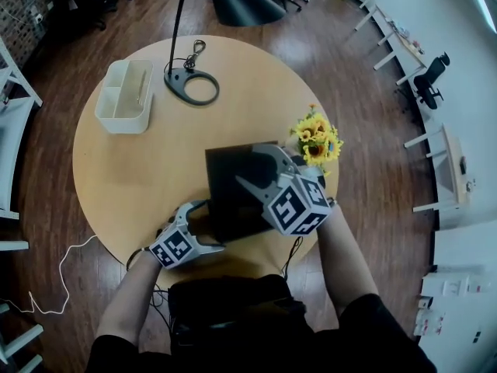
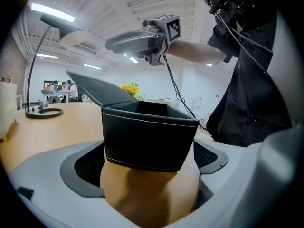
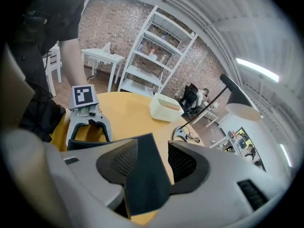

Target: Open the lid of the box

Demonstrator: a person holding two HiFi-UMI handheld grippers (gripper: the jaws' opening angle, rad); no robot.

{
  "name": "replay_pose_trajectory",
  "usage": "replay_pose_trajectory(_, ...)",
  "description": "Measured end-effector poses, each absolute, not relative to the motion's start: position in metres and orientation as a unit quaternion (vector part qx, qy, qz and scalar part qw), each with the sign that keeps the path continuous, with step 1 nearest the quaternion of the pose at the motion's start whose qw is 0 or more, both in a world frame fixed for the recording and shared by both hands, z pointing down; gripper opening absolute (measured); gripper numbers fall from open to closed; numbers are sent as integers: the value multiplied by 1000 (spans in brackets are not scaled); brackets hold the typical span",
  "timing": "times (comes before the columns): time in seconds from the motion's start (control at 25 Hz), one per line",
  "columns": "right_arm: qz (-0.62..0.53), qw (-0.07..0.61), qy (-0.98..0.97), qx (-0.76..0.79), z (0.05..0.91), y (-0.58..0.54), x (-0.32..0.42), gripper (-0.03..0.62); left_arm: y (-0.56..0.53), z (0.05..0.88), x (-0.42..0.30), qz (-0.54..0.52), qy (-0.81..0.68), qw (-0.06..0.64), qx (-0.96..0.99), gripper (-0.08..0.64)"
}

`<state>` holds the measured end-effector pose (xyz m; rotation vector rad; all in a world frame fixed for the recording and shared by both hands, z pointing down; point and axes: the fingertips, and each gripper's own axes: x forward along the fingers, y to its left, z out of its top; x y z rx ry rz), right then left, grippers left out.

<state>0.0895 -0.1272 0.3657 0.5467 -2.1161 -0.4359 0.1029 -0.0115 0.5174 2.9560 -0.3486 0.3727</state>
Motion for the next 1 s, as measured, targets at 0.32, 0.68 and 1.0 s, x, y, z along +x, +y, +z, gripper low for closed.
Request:
replay_pose_trajectory(0.32,-88,315,-901,284,346,-95,154,209,-8,485,12,73,-262,152,950,508)
replay_pose_trajectory(0.68,33,-7,-940,340,239,-67,247,209,-34,332,3,12,-336,54,940,300)
replay_pose_trajectory(1.0,19,-110,-925,362,209,-56,287,27,-34,239,3,-163,-405,83,896,144)
